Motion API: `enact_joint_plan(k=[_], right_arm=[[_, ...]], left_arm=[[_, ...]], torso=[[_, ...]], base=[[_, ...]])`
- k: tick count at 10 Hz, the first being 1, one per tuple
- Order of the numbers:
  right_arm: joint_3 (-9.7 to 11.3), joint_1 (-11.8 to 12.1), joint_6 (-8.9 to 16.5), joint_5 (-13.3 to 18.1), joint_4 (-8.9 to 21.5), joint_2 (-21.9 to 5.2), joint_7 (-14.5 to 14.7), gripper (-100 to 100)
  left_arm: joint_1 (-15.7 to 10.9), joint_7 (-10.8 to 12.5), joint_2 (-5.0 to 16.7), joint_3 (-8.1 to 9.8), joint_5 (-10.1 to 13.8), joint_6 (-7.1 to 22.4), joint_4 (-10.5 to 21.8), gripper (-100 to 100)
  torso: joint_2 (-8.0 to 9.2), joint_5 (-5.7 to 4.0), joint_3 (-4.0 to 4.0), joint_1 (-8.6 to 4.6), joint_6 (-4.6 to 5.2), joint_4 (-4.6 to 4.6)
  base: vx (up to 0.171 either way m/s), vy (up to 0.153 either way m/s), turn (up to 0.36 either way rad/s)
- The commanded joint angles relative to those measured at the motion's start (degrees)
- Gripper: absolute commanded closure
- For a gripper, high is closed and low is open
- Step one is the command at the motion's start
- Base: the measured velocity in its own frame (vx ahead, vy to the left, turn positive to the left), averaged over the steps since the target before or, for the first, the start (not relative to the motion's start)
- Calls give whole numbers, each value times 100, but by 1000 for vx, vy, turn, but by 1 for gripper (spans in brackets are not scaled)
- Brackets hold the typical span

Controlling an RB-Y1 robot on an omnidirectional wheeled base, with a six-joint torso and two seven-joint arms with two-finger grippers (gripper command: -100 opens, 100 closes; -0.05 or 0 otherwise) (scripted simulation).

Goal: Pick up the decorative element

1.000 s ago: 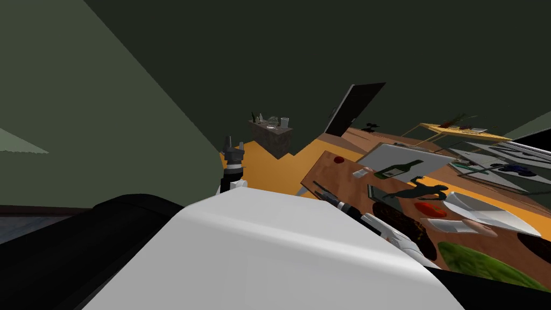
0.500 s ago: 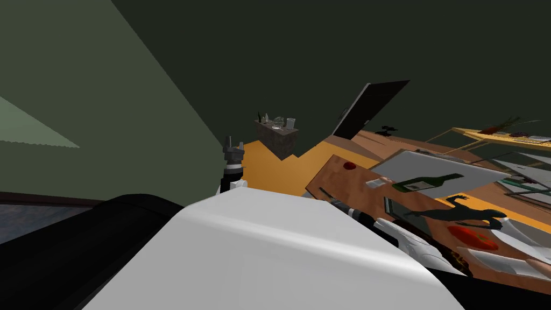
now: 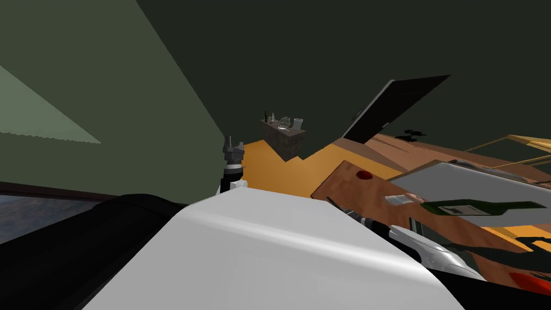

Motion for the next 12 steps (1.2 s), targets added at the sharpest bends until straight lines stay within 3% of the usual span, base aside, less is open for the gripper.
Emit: enact_joint_plan(k=[1, 2, 5, 9, 10, 11, 12], right_arm=[[203, 7, 85, 193, 165, -97, 46, -100], [203, 7, 85, 193, 165, -97, 46, -100], [709, -20, 266, 647, 496, -265, 99, -100], [1219, -10, 443, 1081, 739, -322, 142, -100], [1163, -99, 366, 1041, 823, -251, 133, -100], [1182, -106, 378, 1058, 833, -247, 131, 0], [1180, -94, 470, 1076, 920, -62, 162, -100]], left_arm=[[0, 0, 0, 0, 0, 0, 0, 0], [0, 0, 0, 0, 0, 0, 0, 0], [0, 0, 0, 0, 0, 0, 0, 0], [0, 0, 0, 0, 0, 0, 0, 0], [0, 0, 0, 0, 0, 0, 0, 0], [0, 0, 0, 0, 0, 0, 0, 0], [0, 0, 0, 0, 0, 0, 0, 0]], torso=[[0, 0, 0, 0, 0, 0], [1, 0, 1, 2, -3, 1], [-5, 1, -2, 3, -4, -1], [0, 0, 0, 4, 0, 0], [3, 0, 2, 5, 1, 1], [11, 1, 6, 4, 3, 2], [16, 0, 10, 3, 3, 4]], base=[[39, 9, 169], [37, 5, 88], [59, 12, 204], [51, 9, 126], [16, 4, 18], [0, 0, 0], [6, -29, 68]])
